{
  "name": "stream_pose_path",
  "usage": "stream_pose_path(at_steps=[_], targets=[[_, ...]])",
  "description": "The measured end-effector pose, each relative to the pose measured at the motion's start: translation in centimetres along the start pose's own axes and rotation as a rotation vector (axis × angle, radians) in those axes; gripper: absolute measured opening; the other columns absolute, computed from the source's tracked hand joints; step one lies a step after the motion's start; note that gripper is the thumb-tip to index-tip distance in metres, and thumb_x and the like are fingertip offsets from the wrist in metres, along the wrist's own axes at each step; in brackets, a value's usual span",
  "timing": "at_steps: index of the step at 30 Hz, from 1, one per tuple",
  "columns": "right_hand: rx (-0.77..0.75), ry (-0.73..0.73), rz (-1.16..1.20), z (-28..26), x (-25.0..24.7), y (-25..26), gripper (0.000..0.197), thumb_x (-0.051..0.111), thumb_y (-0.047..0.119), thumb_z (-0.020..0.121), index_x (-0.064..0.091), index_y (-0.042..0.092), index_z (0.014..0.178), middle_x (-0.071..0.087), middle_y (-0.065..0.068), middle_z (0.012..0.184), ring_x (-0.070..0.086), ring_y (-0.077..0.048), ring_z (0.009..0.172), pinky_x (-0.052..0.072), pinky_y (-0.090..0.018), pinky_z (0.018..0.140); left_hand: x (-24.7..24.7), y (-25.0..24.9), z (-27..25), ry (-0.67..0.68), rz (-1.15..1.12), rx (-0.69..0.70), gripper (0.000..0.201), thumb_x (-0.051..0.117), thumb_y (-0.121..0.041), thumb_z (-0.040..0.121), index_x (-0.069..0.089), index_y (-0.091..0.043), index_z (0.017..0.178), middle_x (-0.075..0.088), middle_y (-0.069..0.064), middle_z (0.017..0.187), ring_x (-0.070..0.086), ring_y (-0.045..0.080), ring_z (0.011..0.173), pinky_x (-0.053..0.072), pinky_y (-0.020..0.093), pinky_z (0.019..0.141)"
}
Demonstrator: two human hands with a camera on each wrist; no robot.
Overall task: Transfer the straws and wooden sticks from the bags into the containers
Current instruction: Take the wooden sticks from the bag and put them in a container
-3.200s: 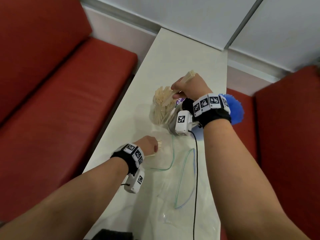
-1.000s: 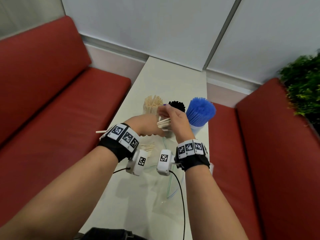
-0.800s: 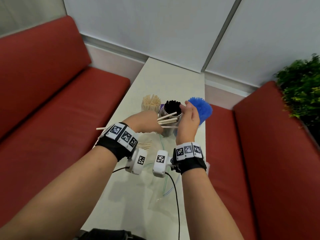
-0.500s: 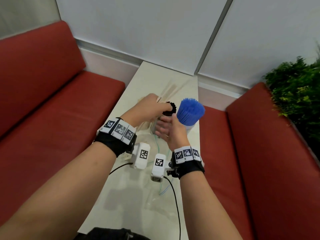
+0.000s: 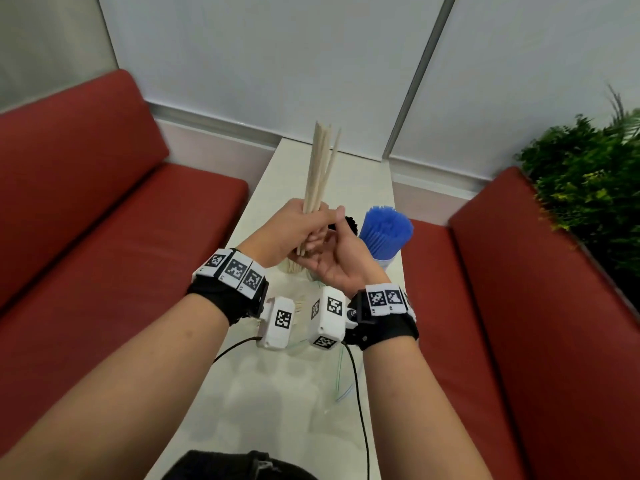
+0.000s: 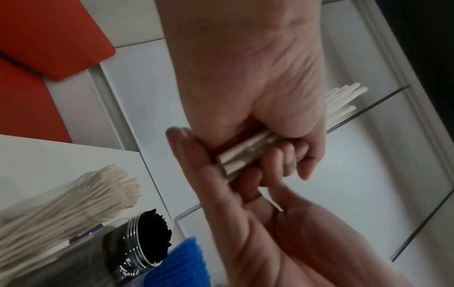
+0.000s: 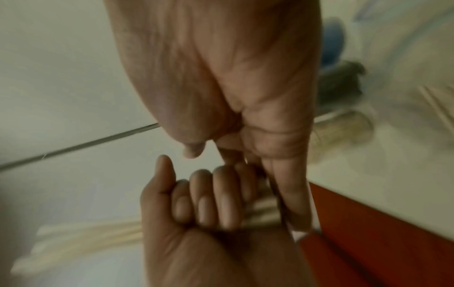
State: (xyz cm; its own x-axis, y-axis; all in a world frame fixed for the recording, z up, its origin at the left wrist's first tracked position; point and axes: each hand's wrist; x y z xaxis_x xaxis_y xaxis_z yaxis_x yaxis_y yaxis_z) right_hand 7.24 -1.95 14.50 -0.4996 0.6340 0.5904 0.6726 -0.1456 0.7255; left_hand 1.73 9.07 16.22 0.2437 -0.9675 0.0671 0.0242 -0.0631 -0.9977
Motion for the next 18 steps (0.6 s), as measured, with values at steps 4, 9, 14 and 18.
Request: stream_pose_path(at_steps=[4, 9, 14, 18], targets=[[-0.185, 0.032, -0.258, -0.6, 0.1, 1.7, 0.093, 0.032, 0.08, 0.081, 0.053, 0.012, 0.141, 0.069, -0.013, 0.124, 0.07, -0.025, 0.105, 0.05, -0.051, 0.106, -1.1, 0.9, -0.1, 0.146, 0.035, -0.21, 0.039, 0.061, -0.022, 0.086, 0.05, -0.024, 0.049, 0.032, -0.003, 0.047, 0.023, 0.012, 0.036, 0.02, 0.019, 0.04], [-0.423, 0.112, -0.194, -1.3, 1.1, 4.7, 0.033, 0.057, 0.038, 0.101, 0.068, 0.011, 0.114, 0.062, -0.003, 0.069, 0.063, -0.015, 0.06, 0.059, -0.036, 0.077, -1.7, 2.7, -0.5, 0.567, 0.061, -0.387, 0.043, 0.061, -0.03, 0.091, 0.039, -0.019, 0.056, 0.028, -0.004, 0.046, 0.02, 0.009, 0.036, 0.015, 0.018, 0.038], [-0.578, -0.122, -0.24, -0.6, 1.7, 5.1, 0.033, 0.057, 0.029, 0.104, 0.068, 0.005, 0.084, 0.027, 0.002, 0.048, 0.028, -0.012, 0.041, 0.045, -0.032, 0.056, -2.5, 4.9, 0.2, 0.458, -0.413, -0.539, 0.052, 0.052, -0.066, 0.084, 0.058, -0.015, 0.084, 0.037, -0.006, 0.051, 0.024, 0.002, 0.034, 0.015, 0.015, 0.035], [-0.498, -0.156, -0.553, 0.1, 1.6, 3.2, 0.044, 0.057, 0.035, 0.102, 0.069, 0.011, 0.067, 0.058, -0.007, 0.051, 0.061, -0.028, 0.054, 0.055, -0.049, 0.073, -2.6, 7.3, 0.8, 0.248, -0.467, -0.684, 0.016, 0.059, -0.029, 0.085, 0.053, -0.015, 0.078, 0.04, -0.005, 0.051, 0.025, 0.002, 0.032, 0.015, 0.014, 0.031]])
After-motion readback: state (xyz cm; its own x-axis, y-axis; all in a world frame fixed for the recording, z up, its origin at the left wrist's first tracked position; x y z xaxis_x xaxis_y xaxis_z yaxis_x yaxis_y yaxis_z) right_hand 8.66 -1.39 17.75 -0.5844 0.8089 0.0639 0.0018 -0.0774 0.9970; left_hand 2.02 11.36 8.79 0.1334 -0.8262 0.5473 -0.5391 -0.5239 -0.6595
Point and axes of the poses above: each hand's wrist, its own z-axis towards the middle knuckle, its own x-axis out of the palm, y = z × x
